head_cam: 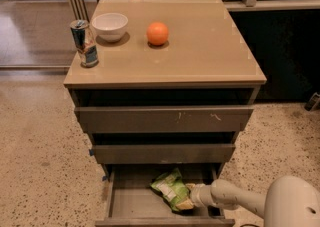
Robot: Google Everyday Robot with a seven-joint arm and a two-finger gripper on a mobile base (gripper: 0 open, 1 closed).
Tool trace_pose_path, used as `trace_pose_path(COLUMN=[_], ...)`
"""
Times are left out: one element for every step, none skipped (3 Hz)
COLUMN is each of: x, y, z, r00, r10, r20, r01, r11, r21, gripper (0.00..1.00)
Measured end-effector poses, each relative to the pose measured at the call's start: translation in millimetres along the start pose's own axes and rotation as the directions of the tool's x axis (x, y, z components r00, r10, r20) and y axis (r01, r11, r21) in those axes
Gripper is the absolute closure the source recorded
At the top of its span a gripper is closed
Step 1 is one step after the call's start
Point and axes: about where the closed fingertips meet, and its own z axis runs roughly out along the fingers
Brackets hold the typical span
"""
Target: Pick green rice chip bag from bottom drawer and place on counter
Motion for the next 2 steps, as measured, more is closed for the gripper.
trace_pose_path(x=[0.0, 0.0], y=[0.1, 0.1], z=[0.0, 0.0], r00=[1.0, 1.0], r10=[0.0, 0.0], r20=[0.0, 0.0], r01=[0.0, 0.0], r11=[1.0, 1.0], r21=[0.0, 0.0], gripper=[0.76, 0.98])
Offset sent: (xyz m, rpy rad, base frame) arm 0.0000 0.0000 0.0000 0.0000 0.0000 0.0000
